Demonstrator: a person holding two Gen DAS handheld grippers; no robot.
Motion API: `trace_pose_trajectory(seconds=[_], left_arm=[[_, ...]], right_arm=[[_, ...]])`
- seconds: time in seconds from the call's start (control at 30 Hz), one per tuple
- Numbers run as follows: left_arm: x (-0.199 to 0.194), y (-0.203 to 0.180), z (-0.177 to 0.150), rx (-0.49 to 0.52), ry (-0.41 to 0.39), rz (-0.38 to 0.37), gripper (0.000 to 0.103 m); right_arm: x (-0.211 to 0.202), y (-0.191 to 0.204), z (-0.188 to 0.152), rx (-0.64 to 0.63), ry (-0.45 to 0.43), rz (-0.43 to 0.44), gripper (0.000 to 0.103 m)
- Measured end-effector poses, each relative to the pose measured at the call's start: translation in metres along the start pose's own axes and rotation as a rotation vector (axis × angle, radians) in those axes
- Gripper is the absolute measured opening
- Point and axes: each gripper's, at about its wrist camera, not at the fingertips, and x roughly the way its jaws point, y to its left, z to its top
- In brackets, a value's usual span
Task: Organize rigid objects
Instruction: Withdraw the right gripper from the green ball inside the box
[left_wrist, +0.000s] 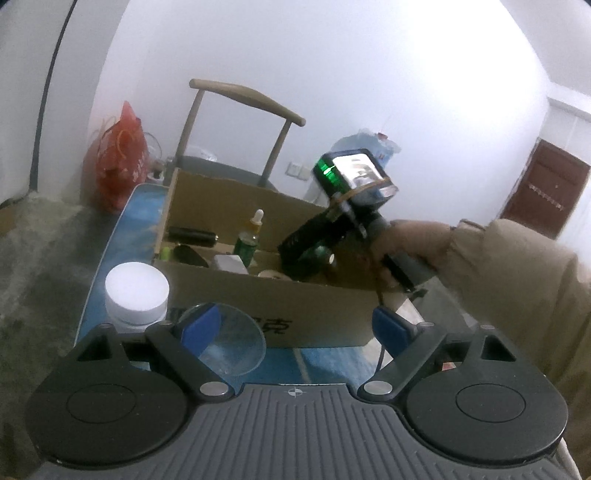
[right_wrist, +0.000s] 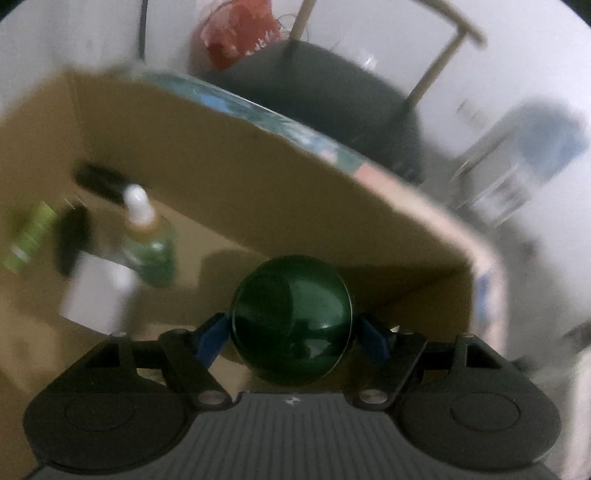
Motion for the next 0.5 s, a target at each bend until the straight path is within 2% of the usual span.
trace_pose_trajectory(seconds=[0.1, 0.17, 0.37, 0.5], left_arm=[[-0.004, 0.003, -0.001, -0.008, -0.007, 0.003, 0.09], [-0.006, 0.007, -0.002, -0.014, -0.01, 0.006, 0.09], [-0.011, 0.012, -0.004, -0.03, -0.013, 0.008, 0.09], [-0.013, 0.015, -0.003, -0.039, -0.018, 0.005, 0.09]], right_arm=[[0.003, 0.023, 0.002, -0.124, -0.003, -0.114, 0.079], [0.001, 0.031, 0.005, -0.154, 0.0, -0.118, 0.079], [-0.01, 0.024, 0.013, -0.051, 0.025, 0.058, 0.079], [-0.014, 0.017, 0.013, -0.022, 0.031, 0.111, 0.079]])
